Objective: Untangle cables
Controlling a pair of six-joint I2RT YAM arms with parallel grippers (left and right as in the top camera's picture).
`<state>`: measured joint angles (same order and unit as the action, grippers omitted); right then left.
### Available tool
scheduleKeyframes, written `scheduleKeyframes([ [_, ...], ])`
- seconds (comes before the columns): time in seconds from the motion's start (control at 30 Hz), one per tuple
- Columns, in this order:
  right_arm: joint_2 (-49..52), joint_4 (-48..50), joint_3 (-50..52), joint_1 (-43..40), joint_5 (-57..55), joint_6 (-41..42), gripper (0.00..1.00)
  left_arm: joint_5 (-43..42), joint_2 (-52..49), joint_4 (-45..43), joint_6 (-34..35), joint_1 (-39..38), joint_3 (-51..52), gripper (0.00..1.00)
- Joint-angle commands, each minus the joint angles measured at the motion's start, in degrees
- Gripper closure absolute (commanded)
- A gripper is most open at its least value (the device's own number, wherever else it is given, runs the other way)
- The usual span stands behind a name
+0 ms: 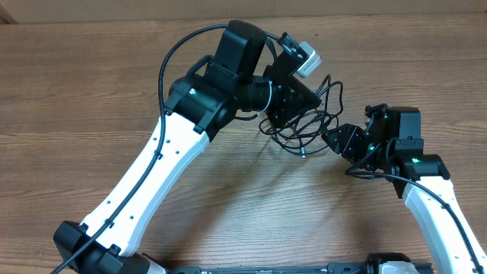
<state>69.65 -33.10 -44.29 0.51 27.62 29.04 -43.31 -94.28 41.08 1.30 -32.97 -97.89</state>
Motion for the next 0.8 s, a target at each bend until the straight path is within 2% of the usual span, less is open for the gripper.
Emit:
scheduleKeyframes([
  [0.0, -0.17, 0.26, -1.05, 0.11, -2.19, 1.20, 0.50, 0.83, 0.83, -3.30, 3.87, -3.23, -1.44, 0.96],
  [0.03, -0.17, 0.20, -1.05, 0.11, -3.69, 1.18, 0.49, 0.20, 0.83, -4.20, 5.07, -4.17, -1.42, 0.96],
  [0.07, -0.17, 0.17, -1.05, 0.13, -4.87, 1.14, 0.31, 0.26, 0.83, -4.81, 5.14, -4.92, -1.42, 0.96],
  [0.1, -0.17, -0.20, -1.05, 0.13, -4.90, 1.16, 0.00, 0.33, 0.83, -5.51, 5.16, -4.52, -1.42, 0.96],
  [0.23, -0.17, -0.17, -1.05, 0.13, -4.90, 1.16, 0.00, 1.95, 0.83, -6.27, 8.20, -2.23, -1.42, 0.96],
  [0.63, -0.17, 0.44, -1.05, 0.13, -4.68, 1.16, 0.00, 6.08, 0.83, -7.08, 8.15, -1.51, -1.42, 0.96],
  [0.77, -0.17, 0.44, -1.05, 0.13, -4.68, 1.16, 0.00, 9.53, 0.83, -2.93, 7.26, -1.44, -1.42, 0.96],
])
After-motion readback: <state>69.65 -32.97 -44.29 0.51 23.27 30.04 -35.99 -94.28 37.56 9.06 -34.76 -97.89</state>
